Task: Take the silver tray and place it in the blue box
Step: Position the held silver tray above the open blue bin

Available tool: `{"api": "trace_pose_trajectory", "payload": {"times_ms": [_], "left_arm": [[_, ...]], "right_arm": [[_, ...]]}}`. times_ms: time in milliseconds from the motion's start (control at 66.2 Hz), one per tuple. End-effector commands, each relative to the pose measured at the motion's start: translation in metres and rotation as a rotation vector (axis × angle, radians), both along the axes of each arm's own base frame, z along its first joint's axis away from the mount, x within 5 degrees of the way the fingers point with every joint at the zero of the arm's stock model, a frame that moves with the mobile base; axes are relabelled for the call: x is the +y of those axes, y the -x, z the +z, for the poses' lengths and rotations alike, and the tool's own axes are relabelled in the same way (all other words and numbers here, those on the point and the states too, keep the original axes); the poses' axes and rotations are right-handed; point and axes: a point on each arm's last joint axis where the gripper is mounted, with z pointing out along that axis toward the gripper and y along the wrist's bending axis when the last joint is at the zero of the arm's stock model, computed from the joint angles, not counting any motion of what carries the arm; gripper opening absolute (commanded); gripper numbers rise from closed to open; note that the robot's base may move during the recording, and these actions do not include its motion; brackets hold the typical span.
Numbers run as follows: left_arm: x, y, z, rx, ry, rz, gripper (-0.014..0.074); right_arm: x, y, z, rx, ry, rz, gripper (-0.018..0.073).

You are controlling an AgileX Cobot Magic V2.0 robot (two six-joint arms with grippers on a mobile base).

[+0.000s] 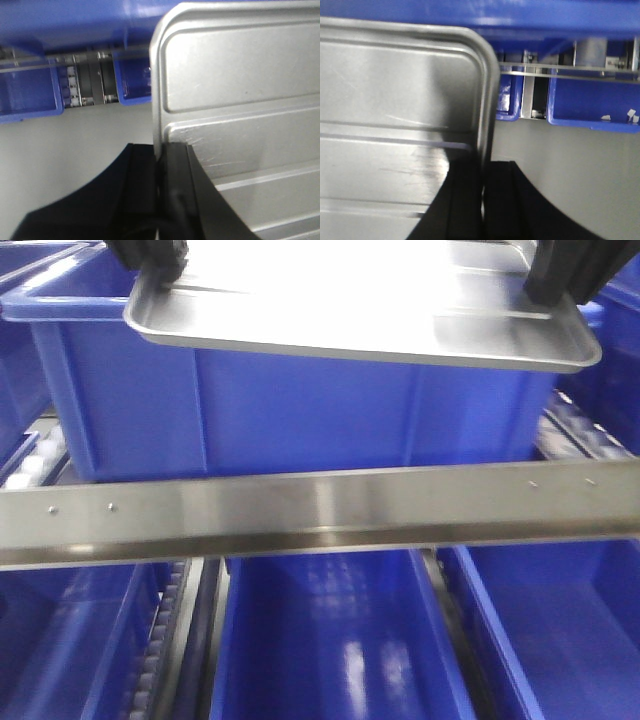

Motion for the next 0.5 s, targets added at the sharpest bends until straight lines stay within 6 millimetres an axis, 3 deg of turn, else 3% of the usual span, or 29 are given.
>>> {"api": "trace_pose_trajectory", "payload": {"times_ms": [0,483], "left_arm": [[0.0099,0.0050,0.0214,-0.075,0.016,0.000,-0.0097],[0.0099,0.0050,0.0214,-0.075,0.016,0.000,-0.0097]], "right_arm": [[-0.0060,0.0011,0.0217,-0.113,0.017,0.011,0.0059],[-0.0060,0.0011,0.0217,-0.113,0.017,0.011,0.0059]]}}
